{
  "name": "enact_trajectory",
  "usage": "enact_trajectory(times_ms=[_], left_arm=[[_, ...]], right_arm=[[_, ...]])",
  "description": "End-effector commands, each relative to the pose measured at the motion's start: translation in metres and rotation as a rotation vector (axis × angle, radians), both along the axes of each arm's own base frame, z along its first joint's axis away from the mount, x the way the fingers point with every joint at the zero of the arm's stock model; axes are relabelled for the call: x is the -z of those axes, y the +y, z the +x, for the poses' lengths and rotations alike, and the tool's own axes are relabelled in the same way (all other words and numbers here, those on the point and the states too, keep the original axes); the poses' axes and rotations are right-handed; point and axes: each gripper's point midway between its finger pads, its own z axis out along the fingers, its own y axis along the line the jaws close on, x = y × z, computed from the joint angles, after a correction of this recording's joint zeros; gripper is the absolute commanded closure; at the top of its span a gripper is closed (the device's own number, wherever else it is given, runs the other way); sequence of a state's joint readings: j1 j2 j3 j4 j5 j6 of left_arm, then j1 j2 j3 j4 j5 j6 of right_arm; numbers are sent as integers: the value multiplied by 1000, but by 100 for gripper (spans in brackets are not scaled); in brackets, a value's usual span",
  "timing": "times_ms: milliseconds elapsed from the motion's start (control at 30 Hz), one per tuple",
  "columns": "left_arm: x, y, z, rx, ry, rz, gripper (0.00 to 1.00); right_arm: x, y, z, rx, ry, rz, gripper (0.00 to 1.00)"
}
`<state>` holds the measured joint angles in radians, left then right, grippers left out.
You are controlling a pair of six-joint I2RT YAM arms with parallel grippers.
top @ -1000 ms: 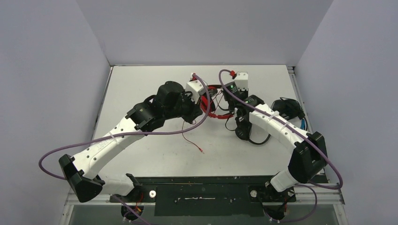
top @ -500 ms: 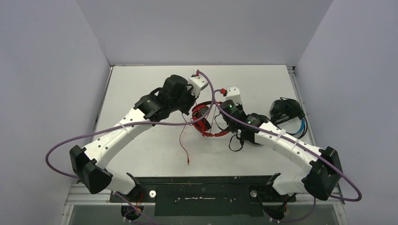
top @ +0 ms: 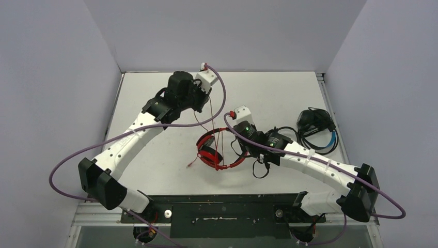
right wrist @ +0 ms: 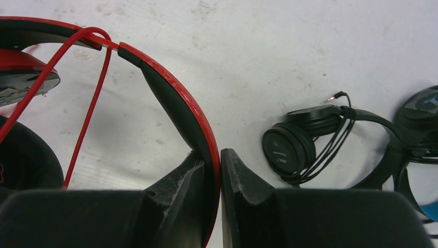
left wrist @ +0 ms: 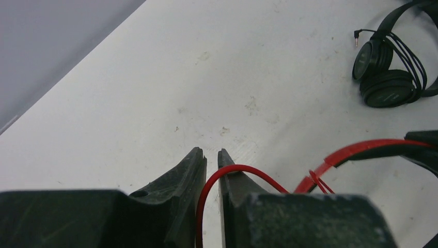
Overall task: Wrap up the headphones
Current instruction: Wrap the headphones cable around the headphones.
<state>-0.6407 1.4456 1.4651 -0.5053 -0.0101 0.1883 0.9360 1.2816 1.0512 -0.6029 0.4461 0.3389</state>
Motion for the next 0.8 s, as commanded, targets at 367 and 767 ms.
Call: enact_trajectory(times_ms=[367,767], left_arm=[[-5,-19,39,165,156,-443,93],[25,-36,26,214,318,-578,94]], right_arm=[[-89,49,-31,-258,-121,340,100],[-169,54,-38,-320,-238,499,100]])
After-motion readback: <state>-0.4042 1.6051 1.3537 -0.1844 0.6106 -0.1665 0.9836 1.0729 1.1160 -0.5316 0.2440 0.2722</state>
